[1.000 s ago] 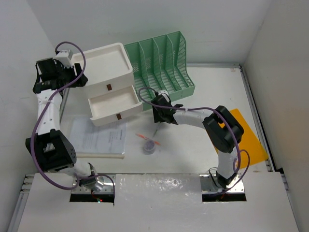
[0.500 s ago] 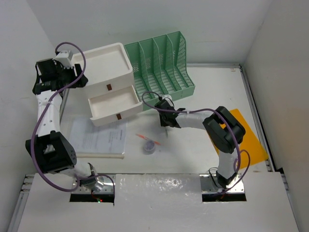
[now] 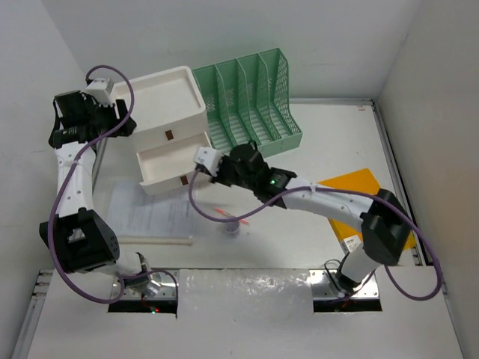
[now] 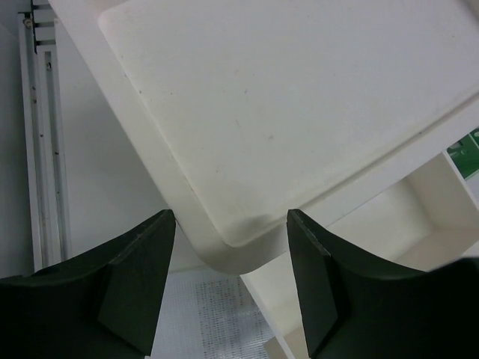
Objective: Organize the desk
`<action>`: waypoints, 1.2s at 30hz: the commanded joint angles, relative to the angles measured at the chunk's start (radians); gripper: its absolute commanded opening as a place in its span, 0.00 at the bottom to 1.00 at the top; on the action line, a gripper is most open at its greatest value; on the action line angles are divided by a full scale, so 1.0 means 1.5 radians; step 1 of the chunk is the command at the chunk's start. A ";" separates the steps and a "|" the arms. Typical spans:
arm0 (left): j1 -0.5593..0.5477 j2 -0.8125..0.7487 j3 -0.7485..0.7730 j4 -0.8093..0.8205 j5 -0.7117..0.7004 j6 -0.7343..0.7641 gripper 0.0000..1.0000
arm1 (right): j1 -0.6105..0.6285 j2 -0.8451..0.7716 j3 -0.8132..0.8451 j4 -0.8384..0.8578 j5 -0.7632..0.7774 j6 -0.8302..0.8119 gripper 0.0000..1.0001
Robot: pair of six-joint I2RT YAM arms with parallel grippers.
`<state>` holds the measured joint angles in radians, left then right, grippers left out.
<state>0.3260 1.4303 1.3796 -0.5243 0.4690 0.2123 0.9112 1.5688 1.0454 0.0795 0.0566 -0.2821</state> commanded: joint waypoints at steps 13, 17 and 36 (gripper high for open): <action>-0.010 -0.060 0.060 -0.084 0.008 0.055 0.60 | -0.001 0.354 0.605 -0.202 -0.014 -0.267 0.92; -0.010 -0.064 0.097 -0.090 0.038 0.058 0.61 | -0.002 0.224 0.480 -0.101 0.018 -0.204 0.98; -0.620 0.069 0.023 -0.220 -0.052 0.327 0.61 | -0.153 -0.340 -0.154 -0.088 0.082 0.244 0.99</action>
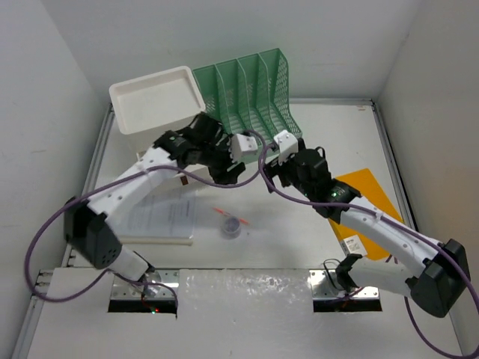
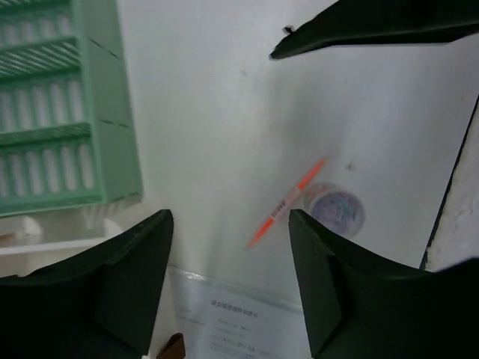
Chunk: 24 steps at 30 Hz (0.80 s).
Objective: Organize the desk
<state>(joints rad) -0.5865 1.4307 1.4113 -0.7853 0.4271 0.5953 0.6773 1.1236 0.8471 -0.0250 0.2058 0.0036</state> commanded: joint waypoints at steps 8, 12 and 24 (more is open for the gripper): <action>-0.017 0.083 -0.114 -0.048 -0.036 0.222 0.57 | 0.004 -0.140 -0.090 -0.040 -0.019 0.052 0.99; -0.010 0.096 -0.172 -0.021 -0.024 0.269 0.56 | 0.004 -0.185 -0.104 -0.046 -0.019 0.061 0.99; -0.020 0.164 -0.259 0.157 0.003 0.288 0.55 | 0.003 -0.248 -0.124 -0.068 -0.008 0.054 0.99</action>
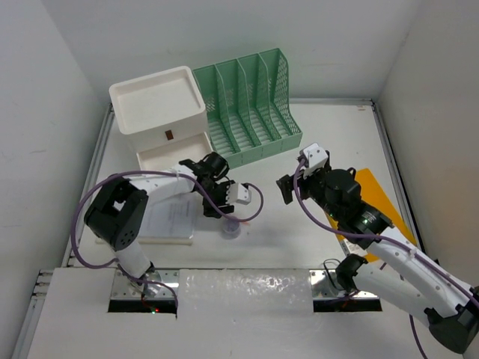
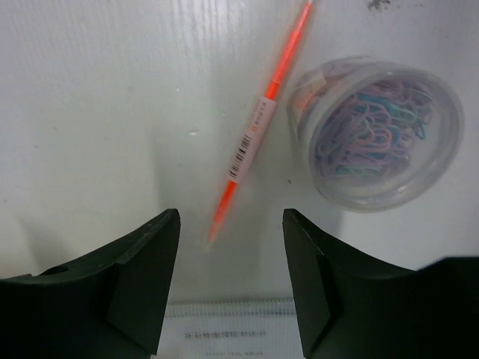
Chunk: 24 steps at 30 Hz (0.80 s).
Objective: Organize the desk
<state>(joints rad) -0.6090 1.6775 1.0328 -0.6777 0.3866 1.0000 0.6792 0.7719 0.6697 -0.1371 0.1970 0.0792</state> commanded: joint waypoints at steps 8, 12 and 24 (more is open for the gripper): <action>-0.007 0.079 -0.027 0.086 0.025 0.055 0.48 | 0.001 -0.029 -0.011 -0.002 0.002 0.003 0.99; -0.012 0.121 -0.031 0.061 0.031 0.058 0.40 | 0.001 -0.040 -0.025 0.010 0.006 0.008 0.99; -0.020 0.065 0.110 0.073 0.053 -0.126 0.00 | 0.001 -0.053 -0.027 -0.001 0.030 0.030 0.99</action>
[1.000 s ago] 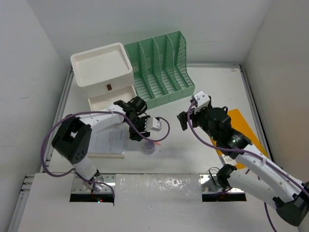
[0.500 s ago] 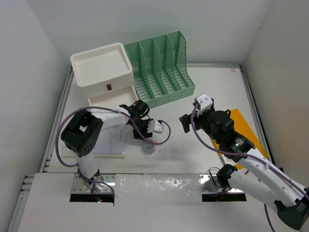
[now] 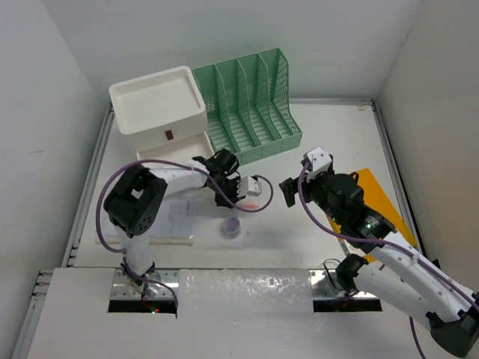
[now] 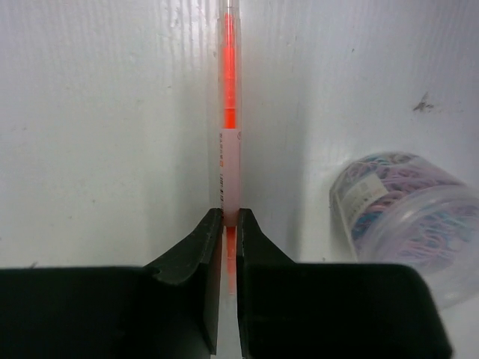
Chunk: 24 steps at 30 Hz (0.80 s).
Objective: Organize the desk
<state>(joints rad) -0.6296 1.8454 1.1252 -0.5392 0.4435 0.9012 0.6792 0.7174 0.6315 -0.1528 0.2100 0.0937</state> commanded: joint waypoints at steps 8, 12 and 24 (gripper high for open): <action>0.006 -0.209 0.258 -0.125 -0.085 -0.257 0.00 | 0.001 -0.070 -0.015 0.015 0.104 0.056 0.99; 0.093 -0.261 0.275 -0.177 -0.207 -0.238 0.00 | 0.002 -0.063 -0.017 0.016 0.103 0.051 0.98; 0.213 -0.228 0.133 -0.151 -0.372 -0.160 0.28 | 0.002 0.027 0.006 0.019 0.045 0.030 0.98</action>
<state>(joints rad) -0.3016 1.5272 1.3262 -0.7879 -0.0204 0.6415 0.6792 0.7639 0.6147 -0.1627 0.3000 0.1493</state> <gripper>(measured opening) 0.219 0.981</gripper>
